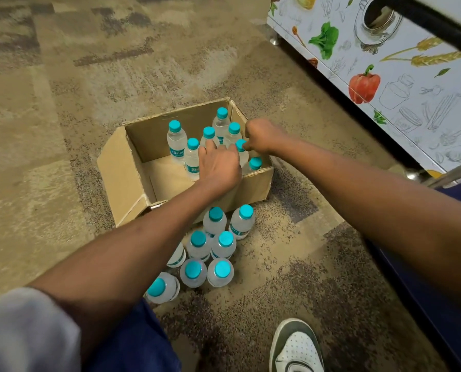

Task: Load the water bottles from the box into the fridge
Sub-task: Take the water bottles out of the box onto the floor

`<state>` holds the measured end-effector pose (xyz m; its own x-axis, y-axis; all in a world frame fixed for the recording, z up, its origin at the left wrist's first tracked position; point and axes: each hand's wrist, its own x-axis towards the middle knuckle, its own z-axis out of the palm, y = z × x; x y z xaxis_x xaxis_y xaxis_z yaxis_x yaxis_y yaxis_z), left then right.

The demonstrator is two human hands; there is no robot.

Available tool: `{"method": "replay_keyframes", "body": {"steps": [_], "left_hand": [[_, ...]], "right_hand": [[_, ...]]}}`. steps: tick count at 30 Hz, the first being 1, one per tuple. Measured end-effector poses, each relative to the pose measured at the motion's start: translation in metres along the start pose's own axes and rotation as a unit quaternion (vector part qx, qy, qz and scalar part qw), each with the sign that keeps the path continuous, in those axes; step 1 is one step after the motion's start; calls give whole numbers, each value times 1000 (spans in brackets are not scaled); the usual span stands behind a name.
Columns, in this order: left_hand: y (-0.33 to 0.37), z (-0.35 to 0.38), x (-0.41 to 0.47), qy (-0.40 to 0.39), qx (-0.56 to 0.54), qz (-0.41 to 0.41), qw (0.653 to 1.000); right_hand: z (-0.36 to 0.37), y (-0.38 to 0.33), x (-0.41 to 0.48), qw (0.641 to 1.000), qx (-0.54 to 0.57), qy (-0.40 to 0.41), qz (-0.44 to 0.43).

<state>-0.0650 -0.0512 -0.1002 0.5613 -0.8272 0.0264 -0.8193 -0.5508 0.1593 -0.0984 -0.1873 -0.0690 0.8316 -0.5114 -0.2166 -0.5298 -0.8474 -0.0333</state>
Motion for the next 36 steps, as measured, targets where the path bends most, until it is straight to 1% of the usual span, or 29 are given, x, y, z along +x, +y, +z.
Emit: {"method": "replay_keyframes", "body": {"steps": [2, 4, 8, 9, 12, 16, 20, 25, 27, 30, 33, 36], "left_hand": [[-4, 7, 13, -32, -25, 7, 999], [-9, 14, 24, -47, -39, 25, 998], [-8, 27, 39, -39, -32, 50, 997], [-6, 28, 40, -32, -31, 56, 997], [-7, 28, 42, -3, 15, 79, 997], [-10, 30, 39, 1, 53, 70, 996], [-11, 31, 37, -10, 50, 63, 997], [-19, 22, 32, 11, 46, 51, 998], [-19, 9, 27, 25, 51, 65, 996], [-19, -23, 17, 53, 51, 87, 993], [-18, -62, 3, 86, 51, 91, 991], [-13, -99, -13, 138, 36, 101, 985]], "right_hand": [[3, 2, -5, 1000, -16, 6, 0], [6, 3, -14, 1000, -27, 3, -5], [22, 7, -29, 998, -50, -23, -24], [25, 8, -30, 998, -62, -18, -26], [30, 6, -31, 995, -100, -18, -22], [28, 0, -31, 991, -130, -22, -36], [25, 1, -33, 994, -99, -23, -31], [19, 3, -39, 997, -58, 37, -46], [7, 1, -41, 996, -45, 66, -46], [-21, -1, -49, 994, -29, 99, -39], [-51, -2, -62, 991, 2, 129, -34], [-78, -3, -83, 988, 8, 152, -38]]}}
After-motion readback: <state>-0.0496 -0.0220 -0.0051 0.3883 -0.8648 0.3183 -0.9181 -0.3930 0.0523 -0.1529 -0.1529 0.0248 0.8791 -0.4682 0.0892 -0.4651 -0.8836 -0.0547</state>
